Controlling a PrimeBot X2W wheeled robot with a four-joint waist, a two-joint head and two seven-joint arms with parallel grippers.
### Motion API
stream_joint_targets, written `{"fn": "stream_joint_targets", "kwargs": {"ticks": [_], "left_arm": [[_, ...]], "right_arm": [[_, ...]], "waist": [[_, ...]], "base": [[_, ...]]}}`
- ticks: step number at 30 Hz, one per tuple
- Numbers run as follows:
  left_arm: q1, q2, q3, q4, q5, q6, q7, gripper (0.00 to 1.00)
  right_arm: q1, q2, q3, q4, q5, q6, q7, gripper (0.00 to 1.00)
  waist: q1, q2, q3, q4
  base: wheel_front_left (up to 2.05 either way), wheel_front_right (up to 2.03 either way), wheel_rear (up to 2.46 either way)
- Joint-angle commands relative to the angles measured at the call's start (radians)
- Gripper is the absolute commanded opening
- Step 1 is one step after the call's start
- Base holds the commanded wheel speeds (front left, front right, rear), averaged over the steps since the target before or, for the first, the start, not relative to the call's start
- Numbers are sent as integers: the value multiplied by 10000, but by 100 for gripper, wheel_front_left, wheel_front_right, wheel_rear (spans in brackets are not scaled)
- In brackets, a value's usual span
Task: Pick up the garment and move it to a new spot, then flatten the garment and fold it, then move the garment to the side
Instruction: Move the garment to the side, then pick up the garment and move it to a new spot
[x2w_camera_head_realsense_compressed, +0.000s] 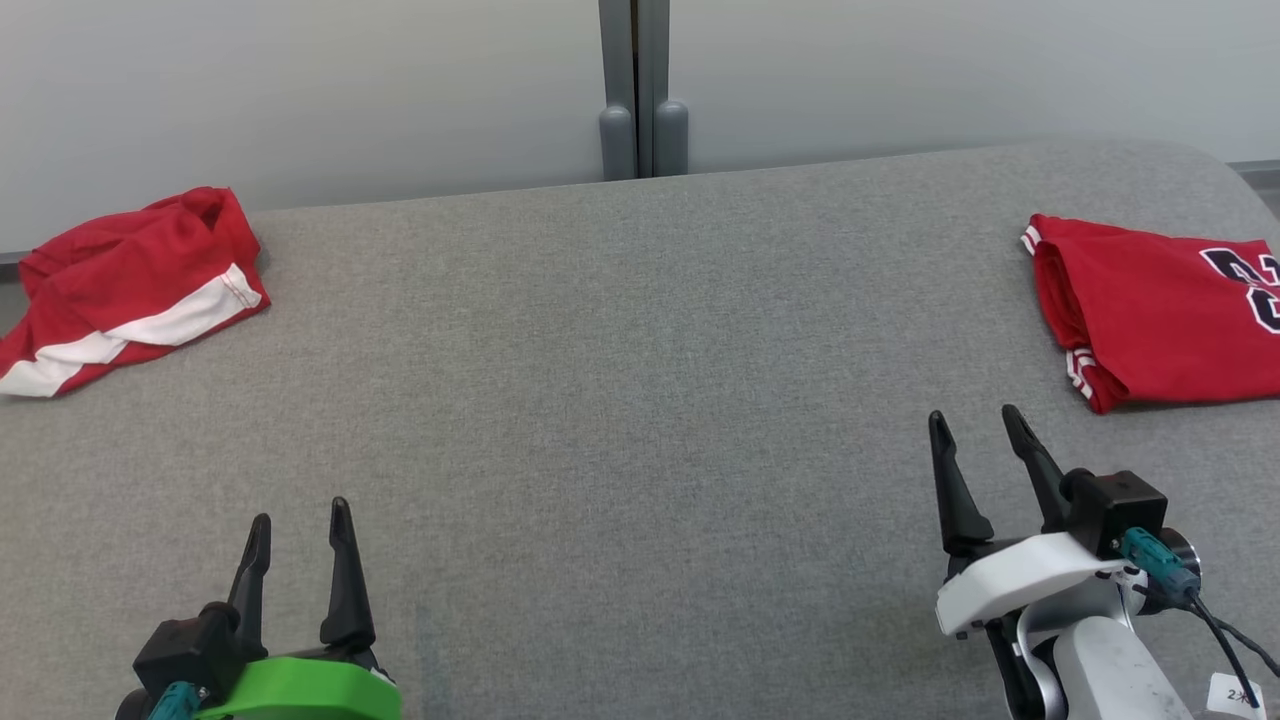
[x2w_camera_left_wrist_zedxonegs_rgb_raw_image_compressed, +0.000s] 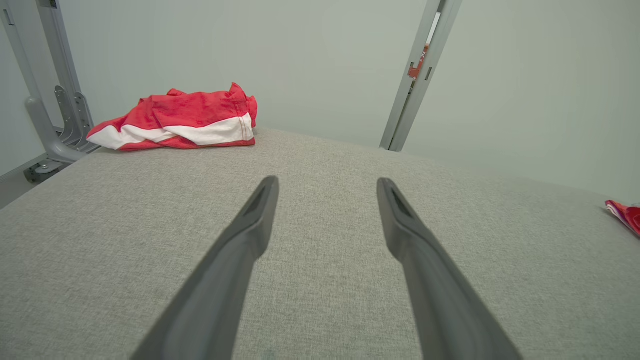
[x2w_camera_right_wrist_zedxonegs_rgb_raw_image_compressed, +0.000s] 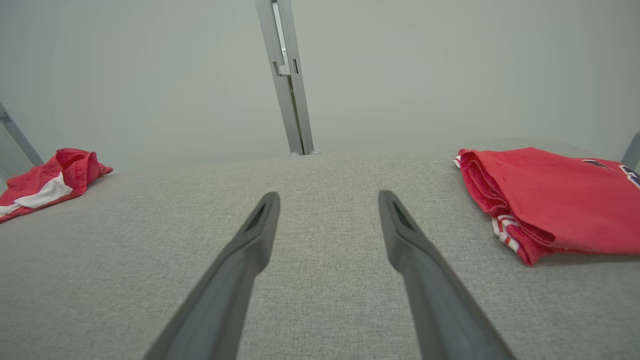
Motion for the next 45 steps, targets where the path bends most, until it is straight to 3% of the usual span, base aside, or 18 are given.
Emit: {"fn": "stream_joint_targets", "kwargs": {"ticks": [1,21,25,38,45], "left_arm": [[116,0,-18,-47,49,49,-31,100],[-49,-10,-205,59,13,-3,-32,100],[-201,-4,-306,56,29,3,-34,100],[-150,6,-29,-105,155,20,-32,100],[-57,2,92,-158,137,14,-32,100]], "right_arm": [[139,1,53,-101,69,-15,-10,100],[285,6,107,-302,184,-15,103,100],[287,7,72,-421,102,-15,100,100],[-19,2,292,-598,-91,-15,116,100],[-189,-1,615,-475,-106,-15,195,100]], "waist": [[0,0,-8,-30],[0,0,69,308],[0,0,158,1014],[0,0,277,4484],[0,0,294,5381]], "base": [[0,0,0],[0,0,0],[0,0,0],[0,0,0],[0,0,0]]}}
